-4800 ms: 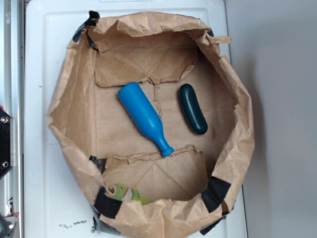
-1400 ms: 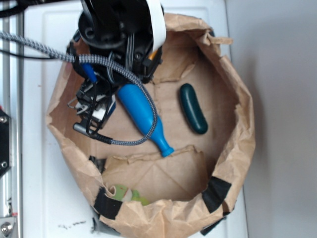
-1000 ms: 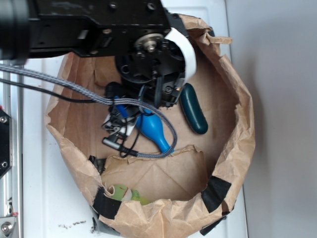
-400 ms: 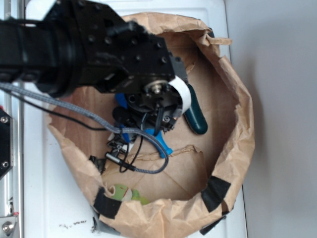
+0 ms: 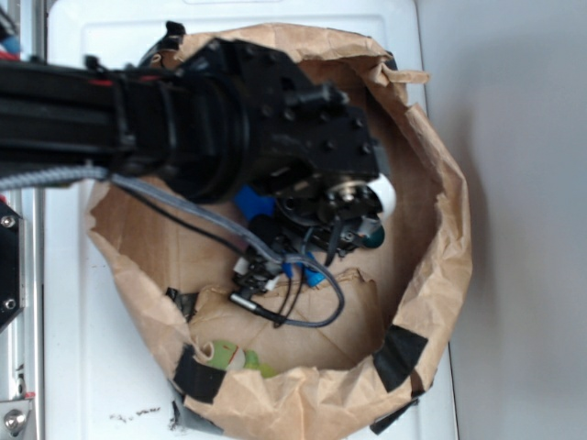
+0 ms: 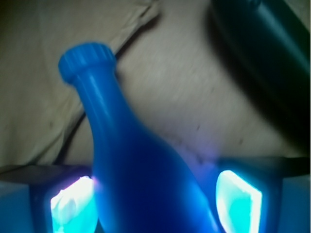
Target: Grab the blue bottle.
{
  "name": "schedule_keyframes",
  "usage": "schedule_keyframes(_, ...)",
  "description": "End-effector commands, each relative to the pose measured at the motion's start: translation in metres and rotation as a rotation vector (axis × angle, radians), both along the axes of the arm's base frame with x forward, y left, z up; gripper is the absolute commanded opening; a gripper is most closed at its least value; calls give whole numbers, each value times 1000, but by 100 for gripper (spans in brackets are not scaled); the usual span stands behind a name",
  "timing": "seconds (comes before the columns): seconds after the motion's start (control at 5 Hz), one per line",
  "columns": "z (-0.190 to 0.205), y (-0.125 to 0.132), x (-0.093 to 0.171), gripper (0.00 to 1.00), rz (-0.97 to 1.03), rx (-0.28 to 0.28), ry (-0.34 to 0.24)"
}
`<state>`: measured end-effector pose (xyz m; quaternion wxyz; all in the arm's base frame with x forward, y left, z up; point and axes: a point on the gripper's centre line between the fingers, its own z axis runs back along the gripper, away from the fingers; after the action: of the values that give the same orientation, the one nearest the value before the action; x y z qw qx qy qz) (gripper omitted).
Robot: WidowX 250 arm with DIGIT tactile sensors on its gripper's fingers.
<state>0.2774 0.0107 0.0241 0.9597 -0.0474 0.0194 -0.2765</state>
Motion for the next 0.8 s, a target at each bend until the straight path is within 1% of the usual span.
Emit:
schedule_keyframes(0.0, 24, -5, 22, 0, 6, -27, -67)
schedule_keyframes(0.2, 63, 8, 20, 0, 9, -97, -68)
schedule_keyframes(0.4, 112, 22, 7, 0, 33, -196, -93)
schedule_keyframes(0.6, 161, 28, -1, 0, 86, -235, -92)
